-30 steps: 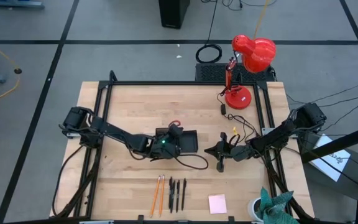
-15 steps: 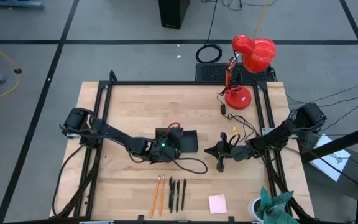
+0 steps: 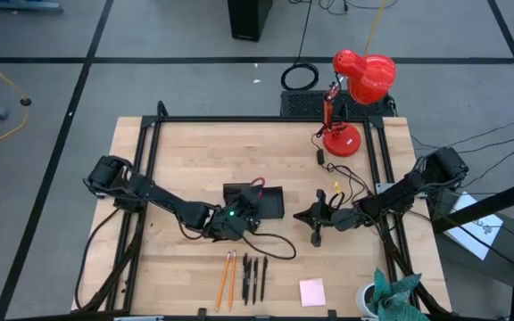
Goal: Pick and place office supplies into organizer
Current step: Put the red scissors into the black desk organizer, then adjust the black desk organizer
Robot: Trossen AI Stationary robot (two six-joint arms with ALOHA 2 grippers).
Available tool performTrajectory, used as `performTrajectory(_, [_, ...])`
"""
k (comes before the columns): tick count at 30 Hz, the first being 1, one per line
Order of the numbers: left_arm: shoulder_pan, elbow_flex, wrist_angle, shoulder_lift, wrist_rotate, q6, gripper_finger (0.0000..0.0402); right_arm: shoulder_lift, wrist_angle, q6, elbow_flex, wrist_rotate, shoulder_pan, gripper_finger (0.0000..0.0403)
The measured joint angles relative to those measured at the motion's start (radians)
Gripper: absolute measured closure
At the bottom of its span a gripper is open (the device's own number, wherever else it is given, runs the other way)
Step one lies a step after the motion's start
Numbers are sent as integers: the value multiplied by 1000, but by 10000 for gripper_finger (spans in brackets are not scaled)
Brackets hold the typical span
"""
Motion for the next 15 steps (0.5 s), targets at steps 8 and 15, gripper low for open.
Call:
performTrajectory(8, [-33,0,-5,-75,-40,-15,201,0,6,0,0,0,0,399])
performTrajectory(15, [-90,-2,-198,-196,-47,-322,202,0,2,6,0,-1,0,399])
